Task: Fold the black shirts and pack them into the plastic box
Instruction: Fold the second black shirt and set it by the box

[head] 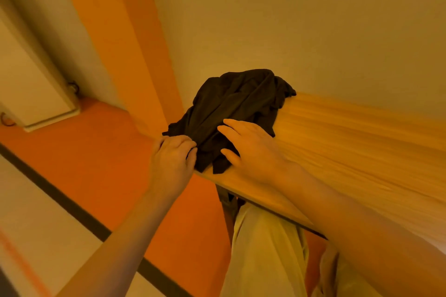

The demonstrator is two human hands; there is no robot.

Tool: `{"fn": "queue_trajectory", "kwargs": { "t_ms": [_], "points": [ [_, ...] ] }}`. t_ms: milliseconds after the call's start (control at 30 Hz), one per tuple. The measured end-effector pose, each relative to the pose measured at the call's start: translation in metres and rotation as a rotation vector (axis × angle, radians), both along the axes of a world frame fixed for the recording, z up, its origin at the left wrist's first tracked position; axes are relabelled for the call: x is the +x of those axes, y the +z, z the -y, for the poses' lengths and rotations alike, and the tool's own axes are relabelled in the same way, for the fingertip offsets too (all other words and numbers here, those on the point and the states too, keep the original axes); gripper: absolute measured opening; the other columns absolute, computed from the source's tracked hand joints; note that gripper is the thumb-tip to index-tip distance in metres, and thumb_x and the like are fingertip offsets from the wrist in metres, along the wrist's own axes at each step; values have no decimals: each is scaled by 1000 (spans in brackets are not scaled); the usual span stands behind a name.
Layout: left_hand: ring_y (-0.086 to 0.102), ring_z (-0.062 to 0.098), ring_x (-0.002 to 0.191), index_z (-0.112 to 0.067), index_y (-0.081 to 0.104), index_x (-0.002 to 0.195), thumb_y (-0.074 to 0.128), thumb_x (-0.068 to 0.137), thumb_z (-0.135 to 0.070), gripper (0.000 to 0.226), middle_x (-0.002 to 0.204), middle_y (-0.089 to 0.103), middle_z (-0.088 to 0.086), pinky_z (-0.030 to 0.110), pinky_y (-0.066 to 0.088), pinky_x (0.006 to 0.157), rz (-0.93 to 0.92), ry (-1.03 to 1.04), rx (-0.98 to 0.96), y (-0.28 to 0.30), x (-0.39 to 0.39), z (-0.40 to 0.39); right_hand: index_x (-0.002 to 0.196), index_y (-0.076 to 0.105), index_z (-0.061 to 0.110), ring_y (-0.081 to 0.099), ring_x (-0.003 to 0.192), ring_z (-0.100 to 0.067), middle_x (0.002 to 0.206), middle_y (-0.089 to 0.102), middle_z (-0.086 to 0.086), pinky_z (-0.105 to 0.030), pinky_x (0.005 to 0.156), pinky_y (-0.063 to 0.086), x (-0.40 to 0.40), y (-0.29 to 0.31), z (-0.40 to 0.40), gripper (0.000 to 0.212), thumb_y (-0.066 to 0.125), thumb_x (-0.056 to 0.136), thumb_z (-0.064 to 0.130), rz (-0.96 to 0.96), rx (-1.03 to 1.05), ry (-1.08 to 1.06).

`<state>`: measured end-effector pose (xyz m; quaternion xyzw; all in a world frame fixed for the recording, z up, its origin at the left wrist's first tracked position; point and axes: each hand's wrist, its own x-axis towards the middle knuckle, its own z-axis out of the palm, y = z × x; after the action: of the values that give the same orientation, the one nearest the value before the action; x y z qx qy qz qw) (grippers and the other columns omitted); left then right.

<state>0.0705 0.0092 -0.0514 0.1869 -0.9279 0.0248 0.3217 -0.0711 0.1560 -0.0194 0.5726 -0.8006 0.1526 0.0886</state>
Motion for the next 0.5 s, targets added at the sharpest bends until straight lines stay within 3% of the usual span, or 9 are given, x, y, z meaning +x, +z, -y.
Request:
{"fn": "queue_trajectory", "kwargs": {
  "t_ms": [167, 267, 333, 400, 500],
  "points": [
    [62, 18, 90, -9, 68, 100, 53, 95, -20, 19, 93, 69, 3, 31, 45, 82, -196, -148, 29, 6, -1, -13, 127, 58, 21, 60, 109, -18, 119, 64, 1, -36, 94, 46, 4, -6, 13, 36, 60, 93, 32, -16, -124, 49],
    [58, 14, 91, -8, 64, 102, 49, 97, -23, 22, 95, 66, 3, 26, 43, 81, -207, -244, 93, 9, -3, -24, 111, 68, 23, 63, 94, -16, 102, 69, 3, -37, 84, 48, 0, -7, 12, 20, 56, 95, 28, 16, -195, 54],
    [55, 11, 95, -12, 59, 110, 53, 94, -31, 25, 102, 63, -1, 24, 42, 82, -179, -233, 209, 9, -4, -29, 111, 67, 22, 61, 93, -13, 100, 69, 4, -34, 83, 48, -4, -6, 7, 21, 51, 97, 24, 123, -286, 16],
    [52, 10, 109, -16, 54, 121, 65, 85, -41, 45, 116, 60, -3, 24, 38, 91, -110, -188, 311, 7, -6, -29, 115, 65, 20, 60, 96, -11, 103, 68, 3, -28, 84, 47, -8, -3, 2, 24, 47, 99, 20, 245, -372, -27],
    [50, 16, 119, -16, 56, 123, 72, 79, -41, 54, 125, 57, -1, 29, 35, 97, -60, -156, 289, 3, -16, -27, 120, 64, 18, 58, 106, -10, 113, 66, 2, -25, 92, 47, -11, -1, 0, 27, 46, 99, 17, 368, -426, -41]
  ]
}}
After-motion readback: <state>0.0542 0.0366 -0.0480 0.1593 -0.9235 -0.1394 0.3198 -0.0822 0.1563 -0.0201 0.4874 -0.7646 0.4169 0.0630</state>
